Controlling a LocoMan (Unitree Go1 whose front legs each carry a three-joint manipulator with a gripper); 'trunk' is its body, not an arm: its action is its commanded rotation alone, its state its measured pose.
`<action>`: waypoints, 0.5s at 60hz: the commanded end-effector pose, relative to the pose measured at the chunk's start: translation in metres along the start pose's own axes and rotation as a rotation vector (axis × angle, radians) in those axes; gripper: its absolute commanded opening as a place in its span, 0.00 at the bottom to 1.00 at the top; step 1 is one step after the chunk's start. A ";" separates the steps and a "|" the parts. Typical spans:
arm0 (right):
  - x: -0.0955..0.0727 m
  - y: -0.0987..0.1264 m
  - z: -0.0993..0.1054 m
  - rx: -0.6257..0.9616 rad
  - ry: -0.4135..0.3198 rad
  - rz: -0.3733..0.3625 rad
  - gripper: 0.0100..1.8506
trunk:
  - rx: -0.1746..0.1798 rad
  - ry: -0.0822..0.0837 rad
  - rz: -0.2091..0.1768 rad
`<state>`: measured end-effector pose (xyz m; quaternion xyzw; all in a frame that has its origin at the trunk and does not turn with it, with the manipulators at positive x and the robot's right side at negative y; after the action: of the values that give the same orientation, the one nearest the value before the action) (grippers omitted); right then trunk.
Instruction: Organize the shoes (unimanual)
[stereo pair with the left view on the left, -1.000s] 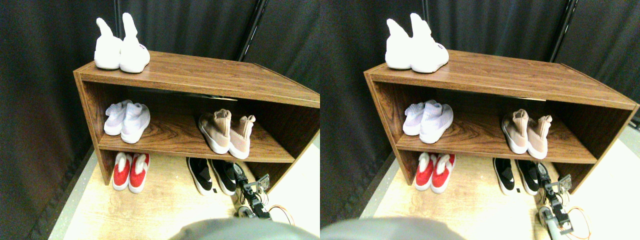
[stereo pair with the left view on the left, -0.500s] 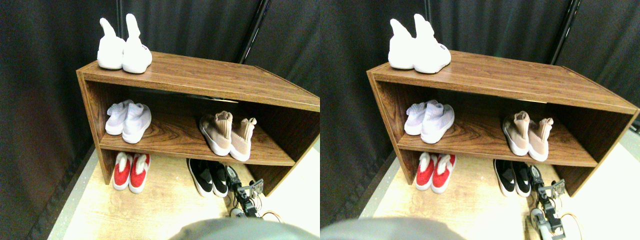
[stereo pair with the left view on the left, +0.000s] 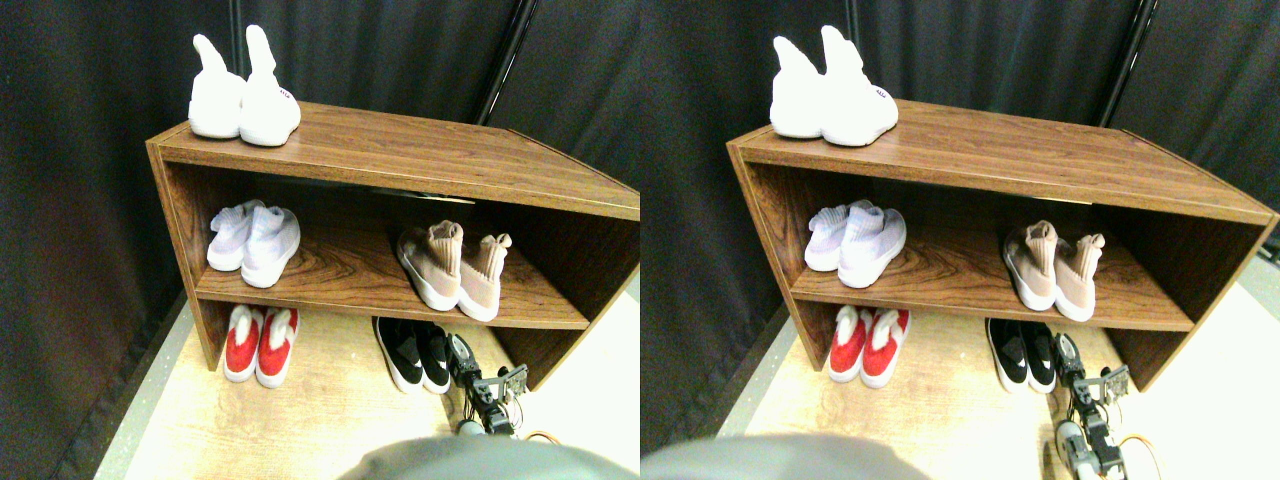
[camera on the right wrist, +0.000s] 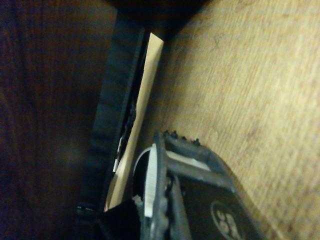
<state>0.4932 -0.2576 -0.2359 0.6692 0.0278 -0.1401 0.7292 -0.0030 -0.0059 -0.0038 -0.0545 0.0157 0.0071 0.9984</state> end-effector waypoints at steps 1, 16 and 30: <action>0.002 0.009 0.004 -0.007 0.016 0.051 0.03 | -0.023 0.006 0.002; -0.008 0.027 0.020 -0.090 0.002 0.129 0.03 | -0.012 -0.011 -0.015; -0.036 0.043 0.030 -0.117 0.023 0.202 0.03 | -0.002 -0.036 -0.027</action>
<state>0.4691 -0.2796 -0.1940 0.6314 -0.0003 -0.0718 0.7721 0.0017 -0.0024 -0.0045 -0.0523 0.0104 -0.0039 0.9986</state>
